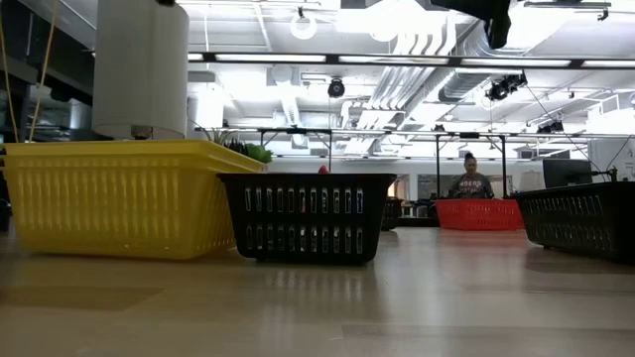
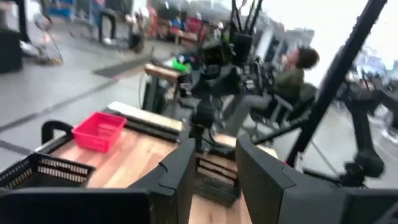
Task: Stack baskets by color
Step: Stack the top red bin on the bottom red bin
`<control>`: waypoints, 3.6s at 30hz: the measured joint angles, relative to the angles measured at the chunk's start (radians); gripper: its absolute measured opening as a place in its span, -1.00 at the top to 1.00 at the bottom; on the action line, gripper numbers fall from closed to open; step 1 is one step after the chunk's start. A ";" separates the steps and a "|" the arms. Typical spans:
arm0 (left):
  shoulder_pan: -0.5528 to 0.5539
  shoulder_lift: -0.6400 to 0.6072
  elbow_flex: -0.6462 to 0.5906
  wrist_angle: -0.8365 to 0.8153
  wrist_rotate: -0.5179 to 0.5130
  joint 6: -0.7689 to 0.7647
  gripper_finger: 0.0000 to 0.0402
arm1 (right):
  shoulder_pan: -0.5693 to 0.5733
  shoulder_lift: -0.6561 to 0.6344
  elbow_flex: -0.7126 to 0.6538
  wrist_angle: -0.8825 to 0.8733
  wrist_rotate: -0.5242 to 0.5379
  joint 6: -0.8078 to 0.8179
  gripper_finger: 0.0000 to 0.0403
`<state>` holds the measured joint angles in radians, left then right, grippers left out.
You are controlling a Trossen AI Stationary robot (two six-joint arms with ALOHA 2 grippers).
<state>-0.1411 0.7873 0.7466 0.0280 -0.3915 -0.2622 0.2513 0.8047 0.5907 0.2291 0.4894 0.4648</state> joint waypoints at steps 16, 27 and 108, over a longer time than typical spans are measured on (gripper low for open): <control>0.130 -0.086 -0.207 0.261 0.058 -0.039 0.49 | -0.017 0.000 0.001 -0.018 -0.047 -0.081 0.18; 0.131 -0.086 -0.206 0.260 0.059 -0.041 0.49 | -0.087 0.000 0.003 -0.021 0.147 0.023 0.18; 0.130 -0.085 -0.205 0.241 -0.019 -0.049 0.48 | -0.510 0.309 0.879 -1.491 -0.551 -0.157 1.00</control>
<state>-0.0108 0.7021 0.5415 0.2687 -0.4109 -0.3115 -0.2586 1.1136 1.4702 -1.2618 -0.0611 0.3078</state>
